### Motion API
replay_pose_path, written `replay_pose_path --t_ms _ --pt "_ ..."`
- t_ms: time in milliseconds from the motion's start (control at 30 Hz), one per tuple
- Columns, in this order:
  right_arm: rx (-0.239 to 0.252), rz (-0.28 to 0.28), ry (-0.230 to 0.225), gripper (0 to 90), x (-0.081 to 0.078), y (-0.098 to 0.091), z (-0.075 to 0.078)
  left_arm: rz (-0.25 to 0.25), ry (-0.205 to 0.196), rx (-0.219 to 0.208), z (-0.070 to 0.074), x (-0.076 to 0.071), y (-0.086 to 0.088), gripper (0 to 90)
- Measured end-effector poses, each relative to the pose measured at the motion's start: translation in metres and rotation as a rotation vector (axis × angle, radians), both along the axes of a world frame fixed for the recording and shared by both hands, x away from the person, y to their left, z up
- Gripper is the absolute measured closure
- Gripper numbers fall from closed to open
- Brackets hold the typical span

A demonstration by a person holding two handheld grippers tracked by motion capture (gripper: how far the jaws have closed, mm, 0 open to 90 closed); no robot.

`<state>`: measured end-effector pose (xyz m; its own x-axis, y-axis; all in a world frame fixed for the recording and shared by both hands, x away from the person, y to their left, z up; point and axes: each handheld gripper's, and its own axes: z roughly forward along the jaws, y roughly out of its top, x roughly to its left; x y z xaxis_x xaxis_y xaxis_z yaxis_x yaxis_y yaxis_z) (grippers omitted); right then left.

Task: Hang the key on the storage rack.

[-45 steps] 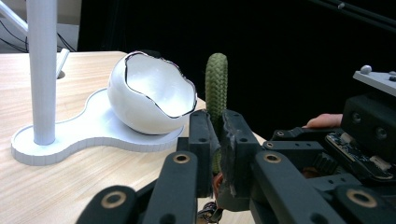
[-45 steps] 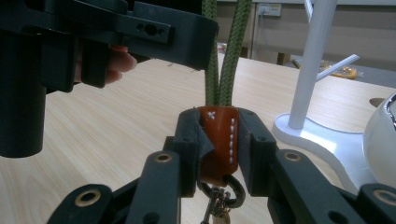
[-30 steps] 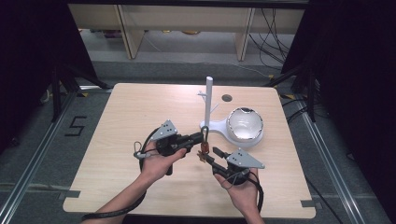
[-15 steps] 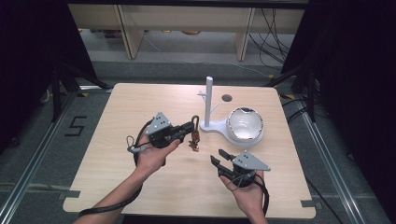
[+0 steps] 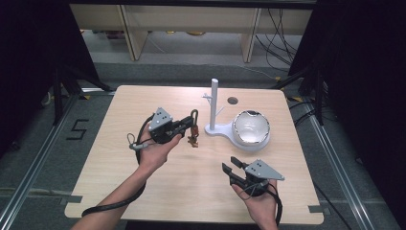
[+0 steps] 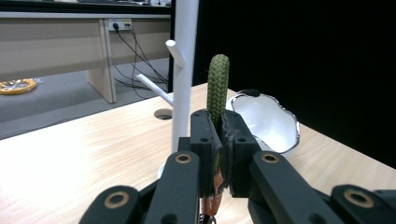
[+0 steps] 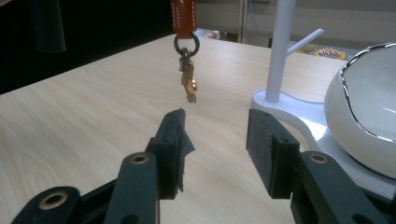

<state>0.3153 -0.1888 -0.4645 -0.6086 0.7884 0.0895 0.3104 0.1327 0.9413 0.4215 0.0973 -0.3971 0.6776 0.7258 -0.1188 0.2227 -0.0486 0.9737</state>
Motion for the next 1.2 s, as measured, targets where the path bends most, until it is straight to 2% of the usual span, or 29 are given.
replay_pose_path --t_ms 167,200,233,367,467,500,567,600,733,767,900,967,1033,1133,1200 --pt "-0.001 -0.004 -0.008 57.9 -0.003 -0.005 -0.001 0.013 -0.001 0.006 0.001 0.005 0.000 84.0" --pt "-0.018 -0.006 -0.023 57.9 -0.003 -0.007 -0.001 0.015 -0.003 0.009 0.001 0.006 0.000 83.9" --pt "-0.002 -0.017 0.003 57.9 -0.005 -0.009 -0.002 0.018 -0.001 0.008 0.001 0.007 0.000 83.9" --pt "0.012 -0.011 0.006 57.9 -0.005 -0.010 -0.003 0.021 -0.007 0.009 0.003 0.011 0.000 83.9" --pt "0.004 -0.017 -0.025 57.9 -0.004 -0.011 -0.005 0.022 -0.010 0.010 0.005 0.013 -0.001 83.9" --pt "0.017 -0.019 -0.008 57.9 -0.005 -0.011 -0.006 0.026 -0.011 0.010 0.005 0.014 -0.001 83.9" --pt "0.012 -0.027 -0.013 57.8 -0.005 -0.012 -0.006 0.029 -0.010 0.012 0.006 0.016 -0.001 83.9" --pt "0.018 -0.040 0.019 57.8 -0.008 -0.011 -0.006 0.030 -0.010 0.010 0.006 0.016 -0.001 83.9" --pt "0.016 -0.033 -0.018 57.6 -0.005 -0.013 -0.009 0.022 -0.014 0.014 0.007 0.019 -0.002 83.9" --pt "0.010 -0.040 -0.002 57.6 -0.006 -0.014 -0.009 0.019 -0.016 0.017 0.007 0.019 -0.002 83.9" --pt "0.027 -0.030 0.009 57.4 -0.005 -0.014 -0.010 0.015 -0.019 0.025 0.009 0.022 -0.004 83.9" --pt "0.002 -0.031 -0.018 57.3 -0.004 -0.015 -0.011 0.015 -0.021 0.027 0.009 0.024 -0.005 83.9" --pt "0.014 -0.036 0.008 57.3 -0.005 -0.015 -0.011 0.013 -0.019 0.028 0.009 0.026 -0.007 83.9" --pt "0.017 -0.041 0.014 57.2 -0.005 -0.015 -0.011 0.010 -0.017 0.026 0.010 0.029 -0.009 83.9" --pt "0.007 -0.045 -0.003 57.2 -0.004 -0.015 -0.012 0.010 -0.015 0.029 0.010 0.031 -0.011 83.9"
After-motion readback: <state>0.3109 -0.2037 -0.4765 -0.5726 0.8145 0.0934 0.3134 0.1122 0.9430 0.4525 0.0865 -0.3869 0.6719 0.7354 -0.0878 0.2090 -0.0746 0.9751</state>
